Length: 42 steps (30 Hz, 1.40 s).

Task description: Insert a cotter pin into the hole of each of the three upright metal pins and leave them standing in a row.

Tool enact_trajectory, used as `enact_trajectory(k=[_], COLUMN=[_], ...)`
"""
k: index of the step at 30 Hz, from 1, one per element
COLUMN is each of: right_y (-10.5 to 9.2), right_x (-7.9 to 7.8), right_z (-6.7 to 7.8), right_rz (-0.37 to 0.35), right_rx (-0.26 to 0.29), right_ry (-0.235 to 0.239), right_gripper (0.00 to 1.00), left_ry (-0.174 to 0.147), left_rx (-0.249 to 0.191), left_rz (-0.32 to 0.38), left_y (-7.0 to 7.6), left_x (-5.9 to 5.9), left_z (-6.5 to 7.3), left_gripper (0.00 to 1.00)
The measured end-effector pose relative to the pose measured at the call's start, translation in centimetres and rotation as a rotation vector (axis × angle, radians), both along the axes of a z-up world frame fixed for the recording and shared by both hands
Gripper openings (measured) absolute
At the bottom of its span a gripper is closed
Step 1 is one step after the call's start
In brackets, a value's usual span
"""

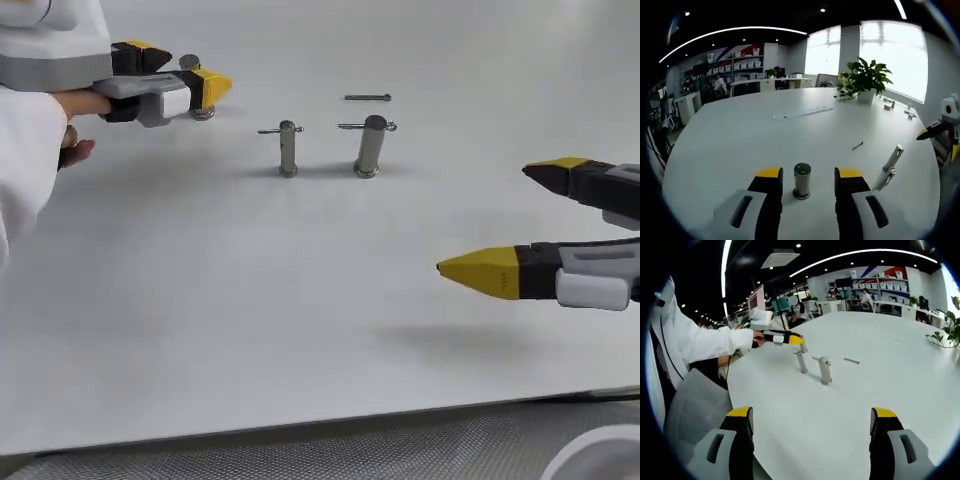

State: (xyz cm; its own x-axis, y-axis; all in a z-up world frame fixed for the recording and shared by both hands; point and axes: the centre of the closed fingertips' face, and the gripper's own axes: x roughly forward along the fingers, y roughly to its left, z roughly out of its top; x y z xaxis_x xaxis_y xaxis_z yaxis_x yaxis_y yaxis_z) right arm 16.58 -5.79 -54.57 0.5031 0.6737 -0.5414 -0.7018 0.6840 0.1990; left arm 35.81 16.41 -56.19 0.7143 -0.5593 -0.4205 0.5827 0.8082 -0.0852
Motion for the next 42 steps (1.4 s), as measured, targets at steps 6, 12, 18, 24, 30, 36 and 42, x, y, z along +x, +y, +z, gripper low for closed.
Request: enact_trajectory(k=[6, 12, 18, 24, 30, 36, 42], right_y=[-0.1, -0.3, -0.5, -0.4, -0.3, 0.1, 0.3], right_x=[0.0, -0.3, -0.3, -0.5, -0.3, -0.1, -0.1], right_z=[0.0, -0.1, -0.3, -0.4, 0.0, 0.1, 0.7], right_rz=[-0.020, -0.028, -0.031, -0.026, -0.011, 0.005, 0.009], right_rx=[0.016, 0.018, 0.019, 0.020, 0.020, 0.012, 0.027], right_ry=[0.003, 0.011, 0.019, 0.018, 0.002, -0.011, -0.031], right_gripper=[0.95, 0.95, 0.94, 0.93, 0.91, 0.91, 0.90], left_ry=[0.028, 0.027, 0.024, 0.024, 0.016, 0.000, -0.014], left_rx=[-0.014, 0.033, 0.025, 0.058, 0.055, 0.078, 0.089], left_rz=[0.013, 0.058, 0.036, 0.042, 0.044, 0.020, 0.033], left_y=[-0.6, -0.2, -0.5, -0.6, -0.2, -0.5, -0.3], left_x=[0.4, 0.5, 0.4, 0.0, -0.9, -3.7, -6.3], left_z=[-0.6, -1.3, -0.8, -0.6, 0.4, 2.7, 3.9], left_gripper=[0.28, 0.12, 0.11, 0.10, 0.10, 0.10, 0.10])
